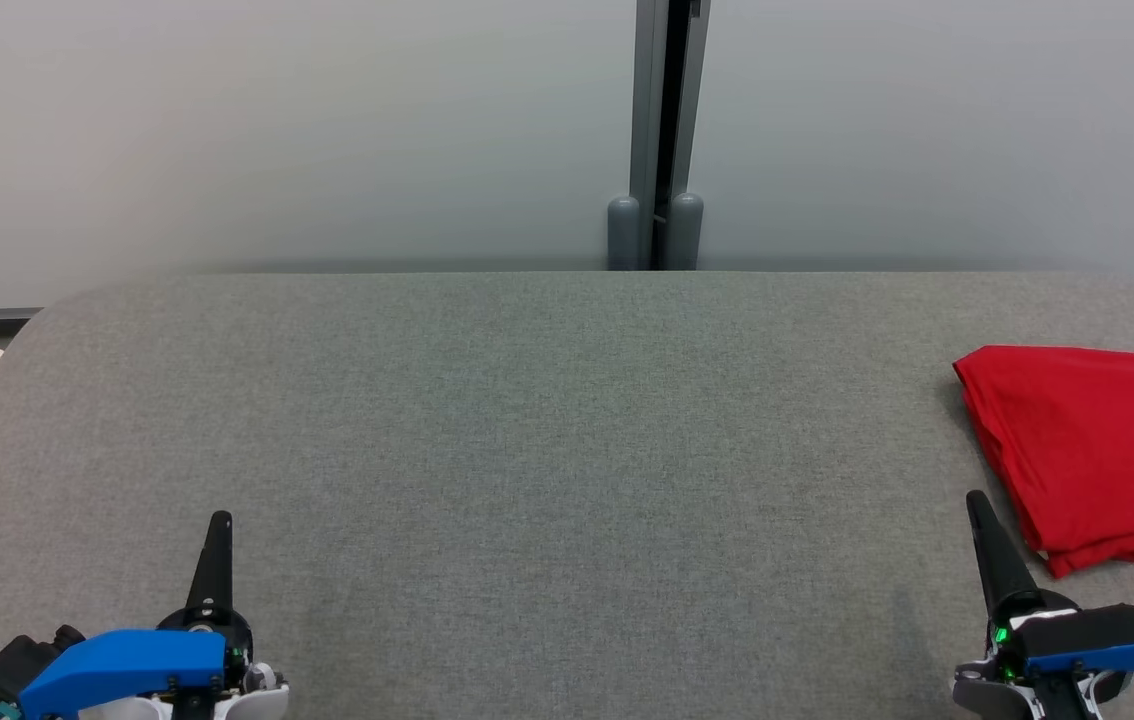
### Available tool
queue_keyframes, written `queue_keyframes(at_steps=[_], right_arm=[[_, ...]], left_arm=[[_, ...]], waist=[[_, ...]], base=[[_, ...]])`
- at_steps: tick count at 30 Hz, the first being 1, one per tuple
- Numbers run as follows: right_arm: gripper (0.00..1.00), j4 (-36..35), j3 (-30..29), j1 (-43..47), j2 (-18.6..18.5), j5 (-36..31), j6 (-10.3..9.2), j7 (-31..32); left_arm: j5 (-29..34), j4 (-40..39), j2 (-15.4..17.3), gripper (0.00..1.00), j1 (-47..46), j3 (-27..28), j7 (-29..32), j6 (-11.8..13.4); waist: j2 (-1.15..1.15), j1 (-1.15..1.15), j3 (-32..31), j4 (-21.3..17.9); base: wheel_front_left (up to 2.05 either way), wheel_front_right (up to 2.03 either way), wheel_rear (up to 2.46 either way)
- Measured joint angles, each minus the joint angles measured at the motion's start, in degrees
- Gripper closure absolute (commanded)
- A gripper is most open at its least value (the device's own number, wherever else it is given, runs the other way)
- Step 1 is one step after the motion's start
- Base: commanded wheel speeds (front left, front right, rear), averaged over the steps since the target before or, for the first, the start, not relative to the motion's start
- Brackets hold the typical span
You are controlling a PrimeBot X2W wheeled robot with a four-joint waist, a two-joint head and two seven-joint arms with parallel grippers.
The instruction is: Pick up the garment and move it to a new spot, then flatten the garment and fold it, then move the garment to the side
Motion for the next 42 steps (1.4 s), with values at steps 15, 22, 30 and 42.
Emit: queue_keyframes(at_steps=[15,22,30,42], right_arm=[[1.00,-1.0,-0.7,-0.6,0.0,7.2,0.00,1.7],[1.00,-1.4,-0.9,-0.9,0.0,10.3,0.00,2.6],[1.00,-1.9,-1.2,-1.1,0.0,13.5,0.00,3.4],[1.00,-2.4,-1.5,-1.3,0.0,17.1,0.00,4.2]], left_arm=[[-6.1,-0.5,-0.1,1.00,-1.2,1.2,1.6,-0.4],[-8.7,-0.7,-0.2,1.00,-2.0,1.6,2.5,-0.7],[-11.5,-0.9,-0.3,1.00,-2.4,2.3,3.3,-0.9],[-14.4,-1.1,-0.3,1.00,-3.1,2.8,4.1,-1.2]], waist=[[0.00,0.00,0.2,0.2],[0.00,0.00,0.2,0.2],[0.00,0.00,0.3,0.3],[0.00,0.00,0.4,0.4]], base=[[0.00,0.00,0.00],[0.00,0.00,0.00],[0.00,0.00,0.00],[0.00,0.00,0.00]])
